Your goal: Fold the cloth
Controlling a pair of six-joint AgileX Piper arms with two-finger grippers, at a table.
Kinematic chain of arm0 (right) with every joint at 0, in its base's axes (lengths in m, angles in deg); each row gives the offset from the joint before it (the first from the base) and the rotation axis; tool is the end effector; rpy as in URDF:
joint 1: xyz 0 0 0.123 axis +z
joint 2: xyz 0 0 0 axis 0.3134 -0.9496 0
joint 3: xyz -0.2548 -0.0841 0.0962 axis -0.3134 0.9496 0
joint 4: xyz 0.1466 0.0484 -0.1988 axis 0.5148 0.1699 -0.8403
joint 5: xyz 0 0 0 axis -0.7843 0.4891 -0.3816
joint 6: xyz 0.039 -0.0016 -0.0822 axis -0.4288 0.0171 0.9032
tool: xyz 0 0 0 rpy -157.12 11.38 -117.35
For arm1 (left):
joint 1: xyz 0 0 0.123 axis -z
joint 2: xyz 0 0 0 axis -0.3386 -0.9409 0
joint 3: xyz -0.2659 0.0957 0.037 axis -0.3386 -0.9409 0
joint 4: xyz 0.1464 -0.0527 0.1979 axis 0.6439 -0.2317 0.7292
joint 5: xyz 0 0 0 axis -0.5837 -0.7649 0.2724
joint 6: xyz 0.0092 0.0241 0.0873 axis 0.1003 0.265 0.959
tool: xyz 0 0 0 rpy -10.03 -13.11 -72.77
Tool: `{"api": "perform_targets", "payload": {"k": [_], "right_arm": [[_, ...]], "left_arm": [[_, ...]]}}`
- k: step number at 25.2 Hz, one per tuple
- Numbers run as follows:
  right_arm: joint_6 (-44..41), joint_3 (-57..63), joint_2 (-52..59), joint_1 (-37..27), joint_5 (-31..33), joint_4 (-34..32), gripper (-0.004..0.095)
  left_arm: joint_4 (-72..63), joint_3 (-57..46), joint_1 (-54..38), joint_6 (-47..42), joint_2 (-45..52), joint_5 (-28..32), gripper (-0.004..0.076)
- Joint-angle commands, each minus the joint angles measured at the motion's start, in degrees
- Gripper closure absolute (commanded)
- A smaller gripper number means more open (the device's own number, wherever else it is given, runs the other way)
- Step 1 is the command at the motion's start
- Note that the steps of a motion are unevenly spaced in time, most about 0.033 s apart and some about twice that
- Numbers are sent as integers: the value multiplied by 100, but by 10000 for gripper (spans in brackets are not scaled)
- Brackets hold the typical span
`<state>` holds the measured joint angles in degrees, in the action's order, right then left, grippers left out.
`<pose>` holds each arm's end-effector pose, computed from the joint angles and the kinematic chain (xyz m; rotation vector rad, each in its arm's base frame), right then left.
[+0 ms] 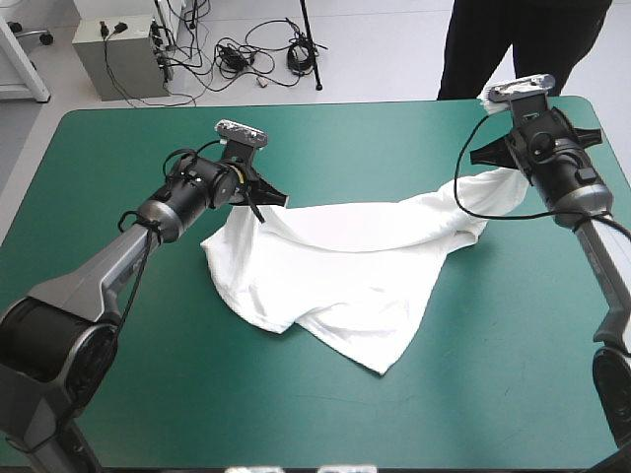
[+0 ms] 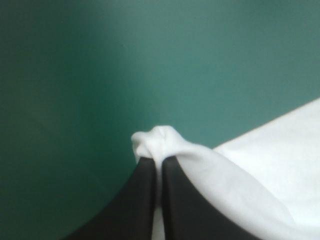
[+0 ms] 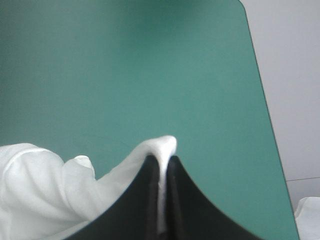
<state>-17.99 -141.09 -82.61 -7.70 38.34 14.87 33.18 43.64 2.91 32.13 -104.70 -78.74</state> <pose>0.3702 0.0334 0.3694 -0.0607 2.3173 -0.3898 0.3884 -0.1533 0.2800 0.4903 2.3403 -0.0502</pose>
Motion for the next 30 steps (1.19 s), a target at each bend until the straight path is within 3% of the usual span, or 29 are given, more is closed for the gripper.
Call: {"api": "perform_targets", "payload": {"k": [1,4,6,7,9,12,17,22,24,27,30], "right_arm": [[267,-233,59,-272,-412,436,925],[777,-253,-206,-531,-385,1361,886],[1279,-263,-308,-699,-385,2075,701],[1411,-266,-315,-772,-399,2334,544],[1479,-341,-303,-849,-397,2439,341],[1479,-633,-207,-927,-179,2452,149],[1656,-1081,436,-938,265,2712,160],[1844,-1051,1178,-928,994,3388,169],[1814,-1051,1430,-856,1138,3567,169],[1757,-1043,1831,-501,1445,3576,169],[1510,-1043,2211,307,1981,3176,169]], "left_arm": [[51,157,-1,-80,30,923,732],[71,249,-1,124,-102,974,682],[43,281,-1,437,-112,1012,523],[43,326,-1,569,-112,977,423],[43,442,-1,686,-112,818,285],[109,870,-1,674,-88,-188,186],[533,1850,-1,719,329,-2400,185],[447,1940,-1,797,1176,-3781,185],[370,1940,-1,797,1462,-4044,184],[288,1819,-1,797,2086,-3953,184],[382,1571,-1,769,2766,-3966,184]]}}
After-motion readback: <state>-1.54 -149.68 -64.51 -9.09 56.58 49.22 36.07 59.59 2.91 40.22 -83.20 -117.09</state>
